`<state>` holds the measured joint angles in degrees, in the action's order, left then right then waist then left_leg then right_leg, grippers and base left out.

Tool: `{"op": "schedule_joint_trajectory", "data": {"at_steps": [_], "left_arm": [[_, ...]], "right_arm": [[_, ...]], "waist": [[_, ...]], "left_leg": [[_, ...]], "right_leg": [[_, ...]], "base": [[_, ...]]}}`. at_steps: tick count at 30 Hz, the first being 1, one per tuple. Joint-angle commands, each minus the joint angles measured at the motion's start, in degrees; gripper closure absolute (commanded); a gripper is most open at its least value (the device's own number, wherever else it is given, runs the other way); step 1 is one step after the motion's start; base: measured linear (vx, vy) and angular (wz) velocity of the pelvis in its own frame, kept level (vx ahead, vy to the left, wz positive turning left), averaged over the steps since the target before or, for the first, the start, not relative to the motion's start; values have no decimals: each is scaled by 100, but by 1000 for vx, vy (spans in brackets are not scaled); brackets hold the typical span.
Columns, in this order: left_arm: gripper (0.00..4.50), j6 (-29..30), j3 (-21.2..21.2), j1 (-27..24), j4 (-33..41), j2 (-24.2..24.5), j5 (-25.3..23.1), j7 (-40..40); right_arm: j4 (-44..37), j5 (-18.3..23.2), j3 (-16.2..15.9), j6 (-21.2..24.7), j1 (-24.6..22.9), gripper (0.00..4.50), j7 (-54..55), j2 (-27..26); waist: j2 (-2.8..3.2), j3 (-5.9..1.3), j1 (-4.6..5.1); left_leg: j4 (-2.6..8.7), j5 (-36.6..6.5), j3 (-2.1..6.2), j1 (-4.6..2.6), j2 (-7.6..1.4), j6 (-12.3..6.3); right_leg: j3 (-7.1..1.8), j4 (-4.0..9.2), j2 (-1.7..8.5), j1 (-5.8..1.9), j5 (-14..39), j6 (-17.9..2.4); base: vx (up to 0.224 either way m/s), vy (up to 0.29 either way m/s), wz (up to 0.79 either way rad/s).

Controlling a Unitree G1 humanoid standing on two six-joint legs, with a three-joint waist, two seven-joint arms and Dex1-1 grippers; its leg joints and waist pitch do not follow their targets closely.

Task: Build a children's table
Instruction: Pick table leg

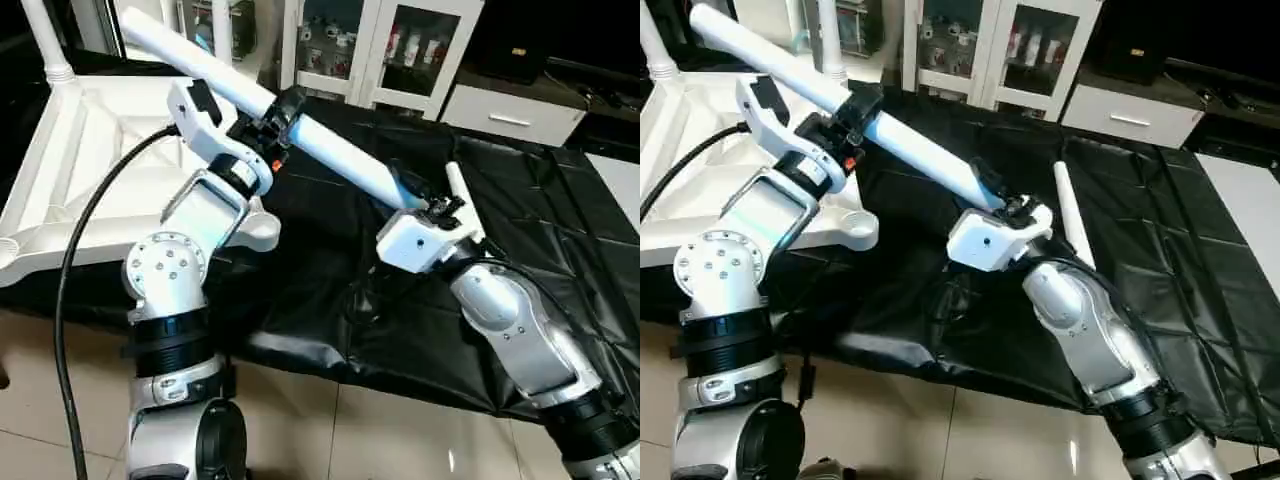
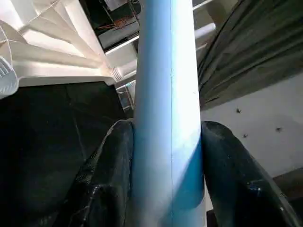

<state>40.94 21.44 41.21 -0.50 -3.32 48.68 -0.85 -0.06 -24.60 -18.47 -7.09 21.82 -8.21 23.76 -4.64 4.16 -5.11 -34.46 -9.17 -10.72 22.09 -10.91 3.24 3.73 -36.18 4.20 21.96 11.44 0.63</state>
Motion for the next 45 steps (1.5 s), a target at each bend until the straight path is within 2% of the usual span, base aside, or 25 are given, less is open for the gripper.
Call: {"op": "schedule_joint_trajectory", "data": {"at_steps": [1, 5, 7, 8, 9, 10, 11, 12, 13, 14, 15, 19, 21, 23, 24, 25, 26, 30, 31, 33, 34, 35, 36, 39, 45], "left_arm": [[259, -139, 13, 121, -90, 89, -163, 84], [264, -156, -3, 141, -125, 133, -177, 18], [265, -227, -35, 173, -195, 227, -272, -57], [269, -263, -43, 186, -226, 262, -312, -74], [269, -263, -43, 186, -226, 262, -312, -74], [277, -315, -66, 199, -272, 311, -371, -103], [277, -315, -66, 199, -272, 311, -371, -103], [279, -352, -89, 215, -321, 356, -408, -135], [280, -352, -89, 215, -321, 356, -408, -135], [280, -368, -183, 234, -377, 454, -478, -269], [280, -369, -192, 235, -381, 464, -486, -280], [280, -102, -653, 254, -365, 893, -550, -1045], [280, 250, -834, 269, -229, 1127, -338, -1555], [280, 256, -837, 269, -227, 1131, -335, -1564], [280, 427, -1036, 290, -151, 1371, -286, -1998], [280, 512, -1099, 316, -147, 1468, -253, -2161], [280, 660, -1257, 411, -161, 1713, -206, -2589], [280, 864, -1413, 587, -201, 1952, -59, -3138], [280, 980, -1464, 673, -206, 2015, 13, -3308], [280, 980, -1464, 673, -206, 2015, 13, -3308], [280, 1176, -1579, 860, -208, 2118, 126, -3685], [280, 1176, -1579, 860, -208, 2118, 126, -3685], [280, 1225, -1623, 920, -218, 2147, 156, -3841], [280, 1278, -1853, 962, -200, 2307, 165, -4343], [280, 1414, -2005, 880, -45, 2336, 232, -4636]], "right_arm": [[-45, 223, 280, -54, 28, 184, -36, 14], [-79, 547, 326, -84, -23, 156, -230, -38], [-247, 1317, 327, -128, -180, 150, -806, -94], [-329, 1586, 314, -151, -242, 120, -1023, -100], [-329, 1586, 314, -151, -242, 120, -1023, -100], [-495, 2027, 341, 2, -327, 111, -1308, -162], [-495, 2027, 341, 2, -327, 111, -1308, -162], [-607, 2344, 370, 172, -368, 102, -1518, -224], [-607, 2344, 370, 172, -368, 77, -1518, -224], [-758, 2818, 438, 551, -378, 71, -1806, -336], [-770, 2854, 443, 582, -378, 68, -1828, -344], [-784, 3556, 641, 992, -164, 36, -2321, -278], [-807, 4372, 1032, 1799, -32, 17, -2653, -183], [-808, 4388, 1039, 1813, -30, 2, -2659, -181], [-771, 4846, 1304, 2308, 89, 2, -2834, -35], [-756, 5120, 1440, 2587, 146, 0, -2916, 37], [-663, 5557, 1641, 3067, 280, 0, -3264, 320], [-476, 5830, 1713, 3404, 409, 0, -3895, 718], [-389, 5996, 1734, 3659, 463, 0, -4133, 846], [-389, 5996, 1734, 3659, 463, 0, -4133, 846], [-326, 6121, 1556, 4019, 430, 0, -4883, 1275], [-326, 6121, 1556, 4019, 430, 0, -4883, 1275], [-349, 6153, 1440, 4170, 376, 0, -5203, 1467], [-464, 6258, 1137, 4523, 233, 0, -5720, 1846], [-442, 6233, 1055, 4636, 298, 0, -5686, 1641]], "waist": [[136, -449, 14], [141, -451, 8], [156, -448, 13], [161, -451, 6], [158, -455, 7], [182, -463, 1], [181, -460, 1], [191, -458, -5], [187, -453, -3], [186, -455, -6], [194, -454, -5], [216, -452, -16], [213, -453, -17], [230, -452, -43], [196, -455, -49], [210, -467, -66], [220, -464, -67], [224, -461, -105], [184, -459, -115], [210, -466, -139], [147, -459, -142], [158, -473, -166], [177, -446, -170], [144, -448, -198], [155, -451, -193]], "left_leg": [[390, -1465, 121, -178, -209, 268], [387, -1461, 122, -176, -215, 239], [390, -1510, 118, -174, -216, 201], [394, -1548, 128, -174, -222, 142], [393, -1531, 129, -170, -218, 116], [392, -1463, 138, -166, -228, 125], [389, -1478, 125, -172, -223, 90], [393, -1475, 137, -164, -233, 85], [403, -1502, 137, -159, -238, 73], [404, -1508, 137, -161, -238, 83], [411, -1549, 139, -171, -234, 64], [425, -1589, 140, -184, -242, 174], [422, -1569, 134, -201, -234, 214], [421, -1533, 132, -197, -242, 228], [420, -1468, 127, -188, -232, 221], [412, -1409, 130, -170, -229, 221], [411, -1387, 124, -196, -223, 183], [391, -1295, 97, -179, -216, 215], [388, -1218, 94, -163, -224, 212], [381, -1193, 94, -176, -234, 193], [381, -1224, 85, -169, -221, 189], [374, -1208, 94, -177, -225, 174], [383, -1216, 81, -170, -234, 160], [383, -1186, 89, -155, -239, 139], [380, -1259, 91, -168, -256, 218]], "right_leg": [[-285, 394, 316, -224, 256, -875], [-286, 390, 319, -225, 229, -889], [-289, 402, 318, -224, 249, -879], [-287, 405, 316, -228, 266, -844], [-285, 402, 313, -234, 238, -848], [-282, 386, 330, -234, 196, -896], [-285, 398, 324, -230, 177, -917], [-284, 389, 331, -232, 168, -968], [-282, 393, 338, -229, 217, -1005], [-280, 399, 339, -229, 253, -1018], [-281, 399, 330, -227, 309, -1032], [-283, 403, 344, -205, 493, -1036], [-280, 388, 339, -206, 452, -1093], [-280, 384, 346, -201, 420, -1136], [-278, 389, 351, -219, 378, -1156], [-277, 367, 363, -233, 351, -1165], [-277, 368, 347, -229, 369, -1167], [-278, 386, 369, -234, 479, -1243], [-279, 389, 383, -234, 458, -1276], [-272, 377, 386, -224, 476, -1345], [-263, 392, 377, -245, 581, -1351], [-260, 382, 378, -271, 613, -1342], [-277, 401, 385, -237, 668, -1323], [-271, 416, 407, -253, 796, -1290], [-269, 420, 433, -218, 1020, -1316]], "base": [[0, 0, 0], [0, 0, 0], [0, 0, 0], [0, 0, 0], [0, 0, 0], [0, 0, 0], [0, 0, 0], [0, 0, 0], [0, 0, 0], [0, 0, 0], [0, 0, 0], [0, 0, 0], [0, 0, 0], [0, 0, 0], [0, 0, 0], [0, 0, 0], [0, 0, 0], [0, 0, 0], [0, 0, 0], [0, 0, 0], [0, 0, 0], [0, 0, 0], [0, 0, 0], [0, 0, 0], [0, 0, 0]]}}
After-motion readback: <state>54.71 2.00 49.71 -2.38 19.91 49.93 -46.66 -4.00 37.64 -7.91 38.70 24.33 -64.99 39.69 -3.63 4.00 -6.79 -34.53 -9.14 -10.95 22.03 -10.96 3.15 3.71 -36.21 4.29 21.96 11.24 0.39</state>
